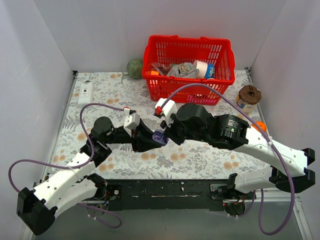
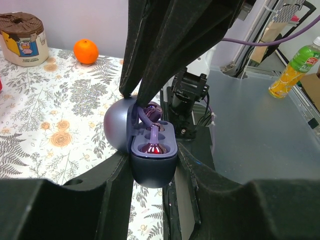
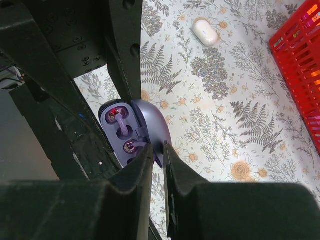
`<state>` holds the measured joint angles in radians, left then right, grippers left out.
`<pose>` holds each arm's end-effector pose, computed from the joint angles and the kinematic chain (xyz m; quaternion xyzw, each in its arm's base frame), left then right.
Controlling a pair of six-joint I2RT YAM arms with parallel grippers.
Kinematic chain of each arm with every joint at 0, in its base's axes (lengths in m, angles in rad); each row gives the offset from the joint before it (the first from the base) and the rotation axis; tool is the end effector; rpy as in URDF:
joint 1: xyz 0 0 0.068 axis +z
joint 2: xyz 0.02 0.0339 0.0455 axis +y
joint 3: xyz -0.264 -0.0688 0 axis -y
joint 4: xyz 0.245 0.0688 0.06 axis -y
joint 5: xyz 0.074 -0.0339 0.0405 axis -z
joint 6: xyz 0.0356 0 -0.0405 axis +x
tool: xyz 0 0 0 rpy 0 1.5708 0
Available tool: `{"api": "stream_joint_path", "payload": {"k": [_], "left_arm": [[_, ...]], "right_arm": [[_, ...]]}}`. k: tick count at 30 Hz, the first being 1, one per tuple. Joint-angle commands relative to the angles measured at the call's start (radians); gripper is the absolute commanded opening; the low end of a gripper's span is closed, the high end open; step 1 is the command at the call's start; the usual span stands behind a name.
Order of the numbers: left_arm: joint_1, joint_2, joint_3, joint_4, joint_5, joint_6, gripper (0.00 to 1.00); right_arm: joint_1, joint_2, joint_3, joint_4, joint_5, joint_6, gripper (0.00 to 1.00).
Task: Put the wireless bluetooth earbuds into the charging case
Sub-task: Place the earbud in the charging case.
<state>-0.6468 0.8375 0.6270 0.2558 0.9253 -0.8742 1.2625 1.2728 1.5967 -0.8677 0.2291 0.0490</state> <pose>0.1351 -0.1376 0.3214 0.2504 0.6509 -0.6693 0.2561 0.0832 0.2345 0.4445 -0.4473 0.7429 0.2187 0.4475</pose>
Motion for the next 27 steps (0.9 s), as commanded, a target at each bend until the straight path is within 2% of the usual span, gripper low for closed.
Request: {"api": "stream_joint_path", "payload": {"k": [1,8,13,15,21,27], "left_arm": [[0.006,-0.029,-0.004,0.091,-0.029,-0.011,0.0],[0.006,-0.04,-0.03,0.145,-0.052,-0.043,0.0],[0.004,-0.04,-0.039,0.16,-0.063,-0.048,0.0],[0.004,-0.043,-0.042,0.168,-0.069,-0.049,0.0],[0.006,-0.061,-0.076,0.227,-0.105,-0.078,0.0],[0.004,-0.074,-0.107,0.304,-0.155,-0.111,0.0]], "right_arm": [[0.003,-0.013,-0.017,0.022,-0.033,0.015,0.18],[0.003,-0.016,-0.015,0.029,-0.036,0.022,0.19],[0.003,-0.02,-0.007,0.029,-0.027,0.029,0.3],[0.003,-0.02,-0.004,0.029,-0.024,0.031,0.31],[0.005,-0.023,-0.006,0.029,-0.02,0.037,0.31],[0.003,-0.035,-0.032,0.053,-0.027,0.054,0.27]]}}
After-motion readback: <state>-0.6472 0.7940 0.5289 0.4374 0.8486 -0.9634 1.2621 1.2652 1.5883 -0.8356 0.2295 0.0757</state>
